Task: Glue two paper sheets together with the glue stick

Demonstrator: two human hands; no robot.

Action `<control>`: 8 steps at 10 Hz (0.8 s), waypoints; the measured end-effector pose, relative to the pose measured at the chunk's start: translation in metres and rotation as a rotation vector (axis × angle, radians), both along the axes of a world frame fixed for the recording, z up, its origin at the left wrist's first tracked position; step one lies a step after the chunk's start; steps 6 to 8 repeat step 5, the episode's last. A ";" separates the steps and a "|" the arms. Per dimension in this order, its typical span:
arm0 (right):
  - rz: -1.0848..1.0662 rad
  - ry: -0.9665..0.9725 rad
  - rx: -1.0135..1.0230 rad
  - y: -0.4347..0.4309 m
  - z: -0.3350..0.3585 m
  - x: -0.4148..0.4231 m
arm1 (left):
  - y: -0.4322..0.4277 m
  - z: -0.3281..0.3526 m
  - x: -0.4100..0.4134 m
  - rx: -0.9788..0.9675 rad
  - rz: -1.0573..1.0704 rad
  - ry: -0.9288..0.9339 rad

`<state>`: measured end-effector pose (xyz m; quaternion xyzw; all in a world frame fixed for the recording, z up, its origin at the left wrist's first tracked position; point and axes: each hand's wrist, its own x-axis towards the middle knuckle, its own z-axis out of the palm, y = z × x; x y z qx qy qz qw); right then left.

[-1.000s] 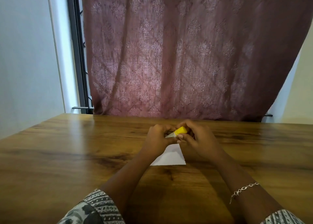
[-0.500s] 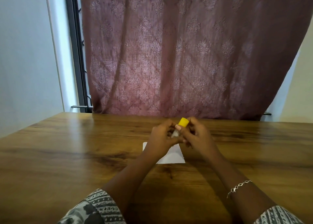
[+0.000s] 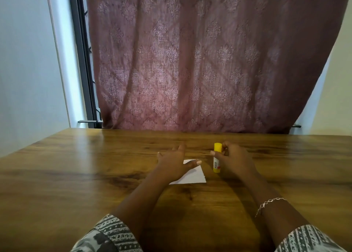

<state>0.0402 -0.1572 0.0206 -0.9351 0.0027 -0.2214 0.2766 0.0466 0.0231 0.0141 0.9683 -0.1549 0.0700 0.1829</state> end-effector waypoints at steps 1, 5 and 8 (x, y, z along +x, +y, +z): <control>-0.002 0.068 -0.018 0.000 0.002 -0.003 | -0.002 0.001 -0.002 0.052 0.012 0.011; 0.155 0.310 -0.448 -0.037 -0.006 -0.028 | -0.012 -0.010 -0.014 0.215 0.017 0.076; 0.155 0.310 -0.448 -0.037 -0.006 -0.028 | -0.012 -0.010 -0.014 0.215 0.017 0.076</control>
